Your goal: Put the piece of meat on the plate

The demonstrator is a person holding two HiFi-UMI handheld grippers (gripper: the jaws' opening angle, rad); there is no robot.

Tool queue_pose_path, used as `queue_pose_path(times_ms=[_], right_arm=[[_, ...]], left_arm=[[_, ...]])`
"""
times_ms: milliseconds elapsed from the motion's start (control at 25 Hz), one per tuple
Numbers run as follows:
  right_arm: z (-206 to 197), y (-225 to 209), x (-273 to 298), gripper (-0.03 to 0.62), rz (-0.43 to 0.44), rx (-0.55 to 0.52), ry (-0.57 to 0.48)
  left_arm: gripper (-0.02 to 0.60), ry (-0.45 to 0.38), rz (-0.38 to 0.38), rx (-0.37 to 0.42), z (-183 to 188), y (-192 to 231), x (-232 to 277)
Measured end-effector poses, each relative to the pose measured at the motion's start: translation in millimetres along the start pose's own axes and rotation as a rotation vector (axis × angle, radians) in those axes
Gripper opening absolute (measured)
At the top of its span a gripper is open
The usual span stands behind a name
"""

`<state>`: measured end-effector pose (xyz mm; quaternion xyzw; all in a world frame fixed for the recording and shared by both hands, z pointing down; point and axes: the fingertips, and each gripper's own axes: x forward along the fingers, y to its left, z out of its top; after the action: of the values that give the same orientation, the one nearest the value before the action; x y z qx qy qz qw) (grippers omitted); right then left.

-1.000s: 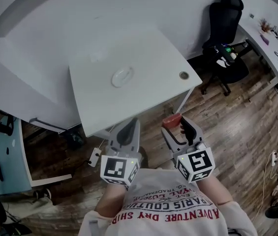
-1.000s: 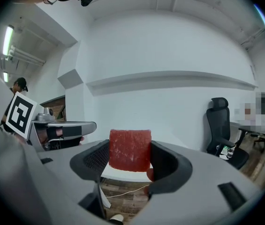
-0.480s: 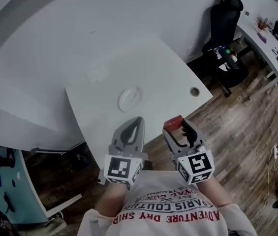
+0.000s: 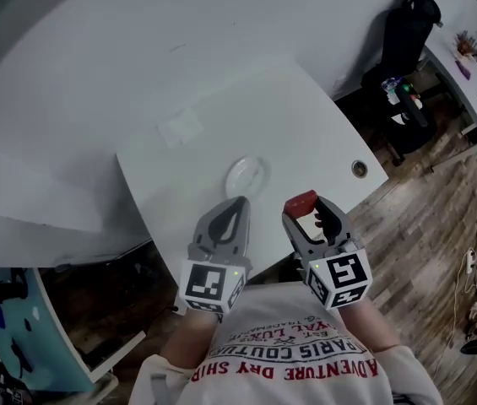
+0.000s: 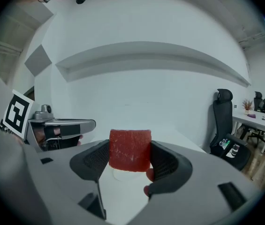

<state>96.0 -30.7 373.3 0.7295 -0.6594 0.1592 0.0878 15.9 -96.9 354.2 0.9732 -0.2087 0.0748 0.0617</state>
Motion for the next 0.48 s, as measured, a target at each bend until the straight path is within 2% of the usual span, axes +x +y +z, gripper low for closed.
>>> queue_pose_path(times_ms=[200,480], right_arm=[[-4.7,2.2,42.7,0.276,0.078,-0.020,0.052],[-1.4,-23.2,97.8,0.276,0.228,-0.069,0.116]], left_arm=[[0.008,0.020,0.081,-0.041,-10.8,32.2,12.2],[0.008,0.038,0.266,-0.092,-17.9,61.9,38.3]])
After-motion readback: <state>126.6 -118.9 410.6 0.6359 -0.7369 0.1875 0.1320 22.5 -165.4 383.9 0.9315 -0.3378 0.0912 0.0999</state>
